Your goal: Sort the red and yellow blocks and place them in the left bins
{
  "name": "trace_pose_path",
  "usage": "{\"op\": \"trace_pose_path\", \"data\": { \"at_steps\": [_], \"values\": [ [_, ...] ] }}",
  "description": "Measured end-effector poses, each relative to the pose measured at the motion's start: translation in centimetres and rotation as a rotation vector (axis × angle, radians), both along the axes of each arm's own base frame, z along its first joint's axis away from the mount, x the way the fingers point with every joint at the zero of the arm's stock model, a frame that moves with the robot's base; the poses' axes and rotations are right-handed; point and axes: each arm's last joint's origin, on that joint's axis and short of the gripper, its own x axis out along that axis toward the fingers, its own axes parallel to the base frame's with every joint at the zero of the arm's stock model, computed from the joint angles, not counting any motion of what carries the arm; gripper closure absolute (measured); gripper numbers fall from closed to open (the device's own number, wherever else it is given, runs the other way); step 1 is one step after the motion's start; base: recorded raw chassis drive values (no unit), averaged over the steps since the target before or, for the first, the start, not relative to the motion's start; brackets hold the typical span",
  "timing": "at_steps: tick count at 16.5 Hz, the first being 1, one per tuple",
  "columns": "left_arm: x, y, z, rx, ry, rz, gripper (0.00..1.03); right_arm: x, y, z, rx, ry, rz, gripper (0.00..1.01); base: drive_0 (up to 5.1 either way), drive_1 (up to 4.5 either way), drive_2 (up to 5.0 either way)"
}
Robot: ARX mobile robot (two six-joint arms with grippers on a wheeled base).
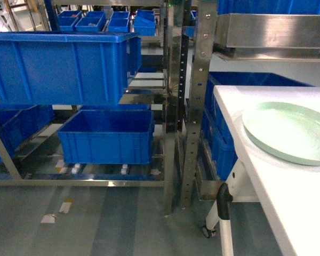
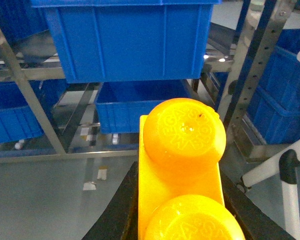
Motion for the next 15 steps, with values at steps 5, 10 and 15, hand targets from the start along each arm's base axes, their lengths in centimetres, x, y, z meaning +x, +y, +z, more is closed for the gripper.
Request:
{"op": "trace_pose_path", "data": {
  "at_steps": [5,10,15],
  "values": [
    [0.00,0.00,0.00,0.000,0.000,0.000,0.76,-0.02,0.00,0.03,0.000,-0.003,0.000,0.73,-4.9,1.30,3.4],
    [0.00,-0.02,-0.01,0.000,0.001,-0.002,0.76,0.01,0.00,0.01,0.000,-0.001,0.000,0.73,-4.8,1.40,3.5],
    [-0.01,0.00,0.00,0.000,0.000,0.000,0.76,-0.04,0.00,0.02,0.000,-0.003,0.000,0.73,-4.8,1.99,3.1]
  ]
}}
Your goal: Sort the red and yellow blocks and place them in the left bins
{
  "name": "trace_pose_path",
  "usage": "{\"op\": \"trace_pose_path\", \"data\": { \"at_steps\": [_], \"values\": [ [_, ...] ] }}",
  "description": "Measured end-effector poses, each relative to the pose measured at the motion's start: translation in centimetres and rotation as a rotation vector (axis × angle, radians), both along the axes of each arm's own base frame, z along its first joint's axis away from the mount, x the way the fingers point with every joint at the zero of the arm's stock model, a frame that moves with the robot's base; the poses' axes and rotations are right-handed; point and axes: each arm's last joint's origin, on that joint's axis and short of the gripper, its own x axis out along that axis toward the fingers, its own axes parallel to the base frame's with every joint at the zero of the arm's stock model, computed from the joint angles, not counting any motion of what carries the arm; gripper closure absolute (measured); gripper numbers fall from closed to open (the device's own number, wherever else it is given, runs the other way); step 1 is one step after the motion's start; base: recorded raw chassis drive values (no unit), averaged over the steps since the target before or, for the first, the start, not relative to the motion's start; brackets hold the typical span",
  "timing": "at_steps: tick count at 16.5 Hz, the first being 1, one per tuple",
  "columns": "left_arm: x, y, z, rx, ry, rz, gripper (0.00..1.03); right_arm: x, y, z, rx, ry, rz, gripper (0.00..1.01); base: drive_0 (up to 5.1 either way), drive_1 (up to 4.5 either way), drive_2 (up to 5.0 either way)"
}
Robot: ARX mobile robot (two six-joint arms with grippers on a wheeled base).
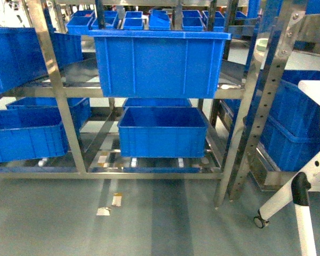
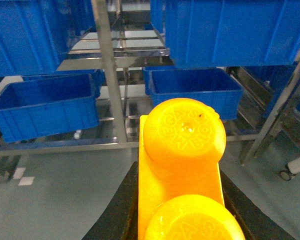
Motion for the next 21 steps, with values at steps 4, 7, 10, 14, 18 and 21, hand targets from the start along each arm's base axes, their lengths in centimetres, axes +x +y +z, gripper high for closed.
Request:
{"op": "trace_pose_path", "data": {
  "at_steps": [4,7,10,14,18,21],
  "values": [
    [0.00,0.01,0.00,0.000,0.000,0.002,0.76,0.05,0.00,-0.05,0.000,0.004,0.000,0.73,-4.9,2.50,2.5],
    [0.00,0.01,-0.01,0.001,0.001,0.002,0.76,0.04,0.00,-0.04,0.000,0.004,0.000,0.73,-4.9,2.57,2.6],
    [0.00,0.00,-0.03,0.000,0.002,0.001,0.76,0.04,0.00,-0.04,0.000,0.003,0.000,0.73,-5.0,2.50,2.5],
    [0.00,0.01,0.01,0.000,0.000,0.002,0.76,0.04,0.00,-0.06,0.000,0.006,0.000,0.73,-5.0,2.50,2.5],
    [0.00,0.02,-0.01,0.001,0.001,0.003,0.76,0.01,0.01,0.01,0.000,-0.001,0.000,0.73,-4.9,2.70,2.2],
    [0.00,0.02,0.02,0.001,-0.002,0.003,0.76,0.04,0.01,-0.04,0.000,0.003,0.002,0.73,-1.6,1.13,0.4]
  ]
}}
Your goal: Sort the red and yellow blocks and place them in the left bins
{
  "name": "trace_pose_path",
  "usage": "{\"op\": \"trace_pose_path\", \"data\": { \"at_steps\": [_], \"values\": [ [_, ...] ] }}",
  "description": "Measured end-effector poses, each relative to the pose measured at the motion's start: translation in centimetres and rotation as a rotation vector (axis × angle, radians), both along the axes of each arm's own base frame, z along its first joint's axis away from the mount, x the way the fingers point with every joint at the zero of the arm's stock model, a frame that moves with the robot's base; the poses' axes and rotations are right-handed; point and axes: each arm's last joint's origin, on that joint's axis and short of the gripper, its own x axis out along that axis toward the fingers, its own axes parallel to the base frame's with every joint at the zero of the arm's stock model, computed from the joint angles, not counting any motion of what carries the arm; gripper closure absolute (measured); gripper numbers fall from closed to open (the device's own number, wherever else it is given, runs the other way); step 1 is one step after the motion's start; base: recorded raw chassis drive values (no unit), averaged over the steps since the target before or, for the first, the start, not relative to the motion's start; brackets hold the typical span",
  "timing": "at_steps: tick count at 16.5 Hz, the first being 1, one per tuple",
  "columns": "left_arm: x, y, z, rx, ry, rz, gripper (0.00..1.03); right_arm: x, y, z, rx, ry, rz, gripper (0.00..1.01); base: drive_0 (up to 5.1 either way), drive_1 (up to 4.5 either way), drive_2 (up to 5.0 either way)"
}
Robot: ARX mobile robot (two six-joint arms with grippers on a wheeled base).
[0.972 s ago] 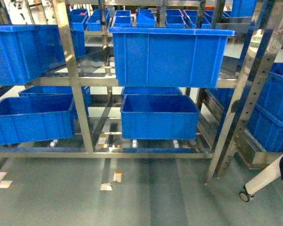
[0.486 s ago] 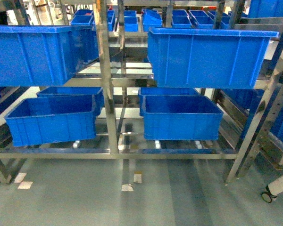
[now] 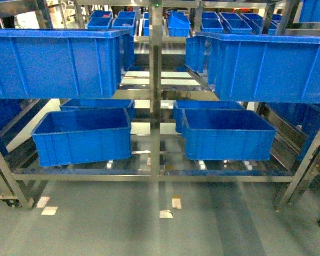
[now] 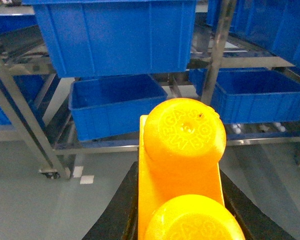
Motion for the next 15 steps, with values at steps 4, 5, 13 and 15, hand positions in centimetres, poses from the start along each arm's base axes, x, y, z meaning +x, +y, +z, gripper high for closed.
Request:
{"op": "trace_pose_path", "data": {
  "at_steps": [4,5,13,15],
  "values": [
    [0.01,0.06,-0.06,0.000,0.005,0.003,0.76,0.00,0.07,-0.02,0.000,0.002,0.007,0.73,0.0,1.35,-1.3],
    [-0.03,0.03,0.04,0.000,-0.003,0.002,0.76,-0.07,0.06,0.08,0.000,-0.007,0.006,0.73,-0.1,4.17,-4.3],
    [0.00,0.03,0.00,0.000,0.000,0.002,0.76,-0.04,0.07,0.02,0.000,-0.002,0.007,0.73,0.0,4.20,-4.3],
    [0.00,0.03,0.00,0.000,0.000,0.002,0.76,-0.04,0.06,0.03,0.000,-0.002,0.006,0.73,0.0,4.27,-4.2]
  ]
}}
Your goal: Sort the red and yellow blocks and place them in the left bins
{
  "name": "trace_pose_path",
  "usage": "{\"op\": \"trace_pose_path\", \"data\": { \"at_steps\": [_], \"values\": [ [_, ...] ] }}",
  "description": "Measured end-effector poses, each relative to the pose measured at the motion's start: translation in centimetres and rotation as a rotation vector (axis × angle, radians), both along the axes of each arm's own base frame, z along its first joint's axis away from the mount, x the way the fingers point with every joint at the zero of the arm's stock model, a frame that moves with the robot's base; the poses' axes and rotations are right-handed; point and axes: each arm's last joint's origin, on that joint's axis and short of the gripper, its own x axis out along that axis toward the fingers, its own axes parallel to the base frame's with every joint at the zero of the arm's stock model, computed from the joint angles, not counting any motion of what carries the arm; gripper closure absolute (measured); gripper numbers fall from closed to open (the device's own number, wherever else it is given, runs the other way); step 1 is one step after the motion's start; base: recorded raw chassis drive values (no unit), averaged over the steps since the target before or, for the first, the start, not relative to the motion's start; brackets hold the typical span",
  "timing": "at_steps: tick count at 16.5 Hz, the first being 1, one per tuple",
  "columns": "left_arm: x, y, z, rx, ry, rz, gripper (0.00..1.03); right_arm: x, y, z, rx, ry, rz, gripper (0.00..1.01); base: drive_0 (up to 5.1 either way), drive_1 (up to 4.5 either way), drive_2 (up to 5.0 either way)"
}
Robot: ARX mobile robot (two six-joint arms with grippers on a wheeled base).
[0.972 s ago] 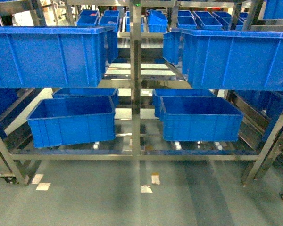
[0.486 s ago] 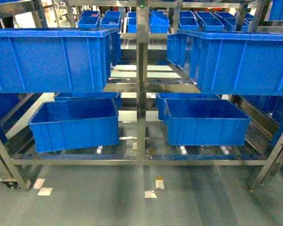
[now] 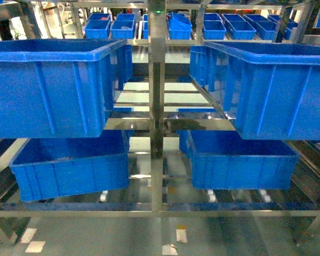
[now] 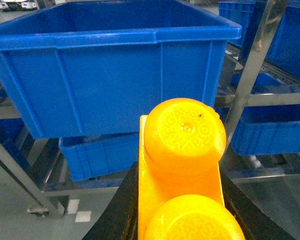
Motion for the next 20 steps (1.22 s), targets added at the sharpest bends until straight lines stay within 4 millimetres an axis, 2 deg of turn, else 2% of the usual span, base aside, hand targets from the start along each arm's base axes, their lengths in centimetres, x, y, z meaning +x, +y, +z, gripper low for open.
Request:
{"op": "trace_pose_path", "data": {
  "at_steps": [8,10,11,20],
  "values": [
    [0.01,-0.01,-0.05,0.000,0.004,-0.001,0.76,0.00,0.00,0.01,0.000,-0.001,0.000,0.73,0.0,4.29,-4.2],
    [-0.26,-0.04,-0.19,-0.002,0.016,-0.008,0.76,0.12,0.00,-0.12,0.000,0.011,-0.001,0.73,0.0,0.00,0.0],
    [-0.01,-0.05,0.47,0.000,-0.026,-0.003,0.76,0.12,0.01,-0.13,0.000,0.012,0.000,0.73,0.0,0.00,0.0],
    [0.08,-0.05,0.37,0.003,-0.015,-0.004,0.76,0.05,0.00,-0.04,0.000,0.003,-0.001,0.73,0.0,0.00,0.0]
  ]
}}
